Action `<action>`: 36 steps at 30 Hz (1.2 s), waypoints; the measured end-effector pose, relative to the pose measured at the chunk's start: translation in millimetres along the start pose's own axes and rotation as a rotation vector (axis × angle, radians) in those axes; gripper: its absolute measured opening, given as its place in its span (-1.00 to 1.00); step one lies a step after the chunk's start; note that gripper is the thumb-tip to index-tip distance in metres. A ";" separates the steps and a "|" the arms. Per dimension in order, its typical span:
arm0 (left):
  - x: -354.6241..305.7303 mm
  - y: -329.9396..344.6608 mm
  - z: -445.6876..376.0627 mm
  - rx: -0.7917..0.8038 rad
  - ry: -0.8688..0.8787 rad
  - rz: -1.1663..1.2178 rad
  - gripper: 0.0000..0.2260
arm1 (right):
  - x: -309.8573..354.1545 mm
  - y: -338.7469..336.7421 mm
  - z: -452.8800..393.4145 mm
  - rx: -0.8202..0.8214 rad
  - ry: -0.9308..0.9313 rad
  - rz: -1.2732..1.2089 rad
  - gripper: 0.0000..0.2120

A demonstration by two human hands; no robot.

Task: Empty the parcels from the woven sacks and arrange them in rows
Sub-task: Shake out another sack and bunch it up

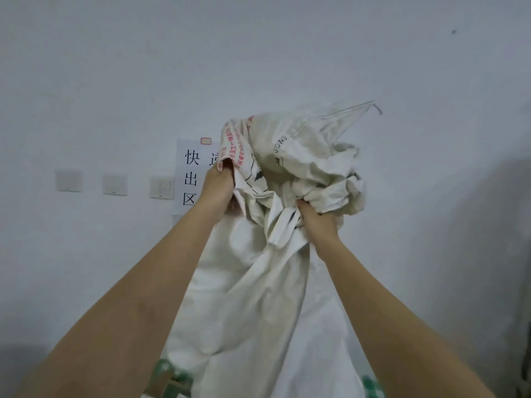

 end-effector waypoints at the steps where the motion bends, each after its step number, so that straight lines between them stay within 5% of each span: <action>1: 5.4 0.5 -0.6 0.051 -0.016 -0.056 -0.72 | -12.7 5.9 -6.3 0.033 0.055 0.130 -0.90; 3: 26.4 2.9 2.4 0.157 -0.073 -0.118 -0.68 | -39.6 7.2 -13.1 0.052 0.220 0.230 -0.90; 9: 36.7 1.2 27.9 0.245 -0.101 -0.111 -0.46 | -79.2 2.4 -7.7 0.037 0.389 -0.146 -0.58; 15: 40.5 18.1 68.3 0.440 0.059 -0.262 -0.07 | -70.7 -12.2 11.8 -0.177 0.230 -0.195 -0.49; 20: 60.0 38.6 103.6 0.742 0.099 -0.563 0.11 | -32.9 12.7 35.5 0.146 0.032 -0.222 -0.39; 22: 64.0 36.5 98.3 0.679 0.161 -0.629 0.00 | -15.9 22.7 46.2 0.298 0.038 -0.149 -0.49; 25: 64.8 21.8 81.1 0.466 0.190 -0.580 -0.46 | -11.6 25.1 50.0 0.468 0.100 -0.058 -0.76; 27: 62.0 17.8 79.1 0.423 0.195 -0.580 -0.67 | -14.1 6.2 43.7 0.327 0.041 0.060 -0.74; 32: 64.4 23.5 85.4 0.372 0.156 -0.580 -0.62 | -22.4 -45.6 37.4 -0.274 -0.222 0.121 -0.47; 36: 74.5 25.2 85.5 0.390 0.095 -0.582 -0.73 | -32.1 -46.4 40.3 -0.352 -0.284 0.053 -0.10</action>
Point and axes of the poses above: each hand's wrist, its own z-axis away from the middle knuckle, its own y-axis out of the palm, x = y × z, the point moved 8 cm from there along -z, towards the middle knuckle, and after that the axes turned 15 degrees about y, right-handed, at the moved point
